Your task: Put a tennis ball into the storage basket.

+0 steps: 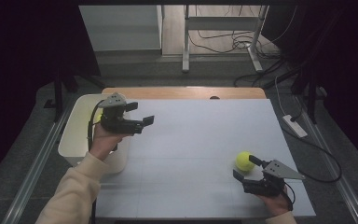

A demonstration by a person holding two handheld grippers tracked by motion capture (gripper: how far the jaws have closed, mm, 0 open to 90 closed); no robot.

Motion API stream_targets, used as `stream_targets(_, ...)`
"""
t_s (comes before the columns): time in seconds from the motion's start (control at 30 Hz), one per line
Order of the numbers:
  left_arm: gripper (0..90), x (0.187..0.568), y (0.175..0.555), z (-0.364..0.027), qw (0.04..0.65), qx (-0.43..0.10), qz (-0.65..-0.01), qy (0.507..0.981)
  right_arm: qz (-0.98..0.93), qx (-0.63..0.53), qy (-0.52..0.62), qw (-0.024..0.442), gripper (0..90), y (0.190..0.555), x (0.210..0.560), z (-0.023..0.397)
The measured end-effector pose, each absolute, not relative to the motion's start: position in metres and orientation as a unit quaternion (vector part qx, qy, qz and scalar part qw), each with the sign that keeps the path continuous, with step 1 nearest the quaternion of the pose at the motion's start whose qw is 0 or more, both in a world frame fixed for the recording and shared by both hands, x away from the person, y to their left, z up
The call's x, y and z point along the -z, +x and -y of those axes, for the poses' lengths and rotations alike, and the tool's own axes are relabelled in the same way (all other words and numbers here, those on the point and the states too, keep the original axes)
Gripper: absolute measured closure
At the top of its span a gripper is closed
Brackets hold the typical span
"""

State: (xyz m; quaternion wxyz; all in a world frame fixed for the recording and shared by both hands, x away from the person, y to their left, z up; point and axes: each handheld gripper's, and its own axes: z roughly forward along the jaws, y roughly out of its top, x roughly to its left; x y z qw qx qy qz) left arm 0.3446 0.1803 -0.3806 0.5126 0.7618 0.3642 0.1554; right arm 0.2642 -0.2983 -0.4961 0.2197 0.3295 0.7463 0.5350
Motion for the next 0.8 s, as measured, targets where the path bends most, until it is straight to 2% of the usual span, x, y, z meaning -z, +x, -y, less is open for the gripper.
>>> stream_targets(0.8,13.2,0.389,0.352,-0.145,0.508,-0.127,-0.336,0.783,-0.743,-0.537,0.332,0.222,13.8,0.264,0.493,0.298)
